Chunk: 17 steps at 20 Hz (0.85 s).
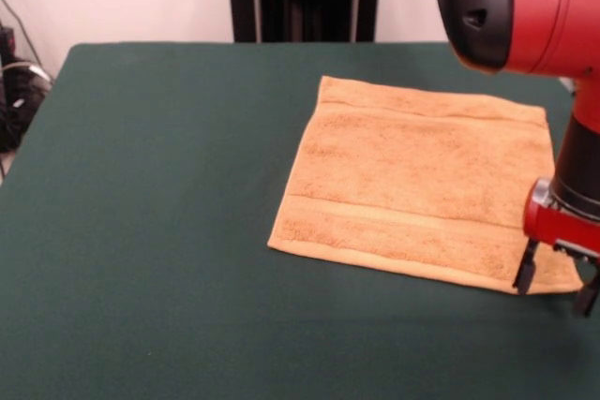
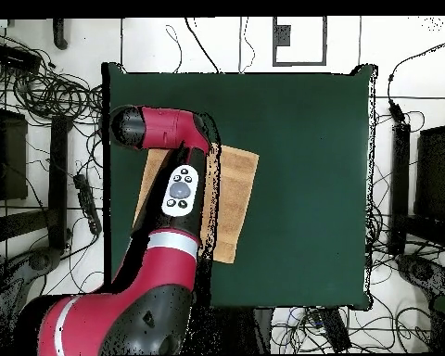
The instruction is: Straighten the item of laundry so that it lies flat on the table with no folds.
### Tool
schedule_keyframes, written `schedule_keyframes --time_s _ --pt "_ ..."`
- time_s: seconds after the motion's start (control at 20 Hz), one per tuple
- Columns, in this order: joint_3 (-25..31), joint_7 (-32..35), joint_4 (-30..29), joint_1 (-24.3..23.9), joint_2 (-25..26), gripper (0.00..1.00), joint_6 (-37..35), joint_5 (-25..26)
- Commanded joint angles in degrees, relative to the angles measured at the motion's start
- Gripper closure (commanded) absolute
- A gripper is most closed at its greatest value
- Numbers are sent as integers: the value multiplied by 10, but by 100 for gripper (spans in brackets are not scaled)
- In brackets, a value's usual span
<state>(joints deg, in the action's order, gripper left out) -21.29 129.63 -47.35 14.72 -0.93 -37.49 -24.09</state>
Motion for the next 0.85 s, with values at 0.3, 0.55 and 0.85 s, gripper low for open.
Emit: schedule_keyframes --time_s 0.3,0.55,0.85 --pt "5 80 1 -42 -61 0 -50 7" --pt "7 72 32 -56 -51 0 -60 15" --pt "10 62 67 -66 -31 0 -64 26"
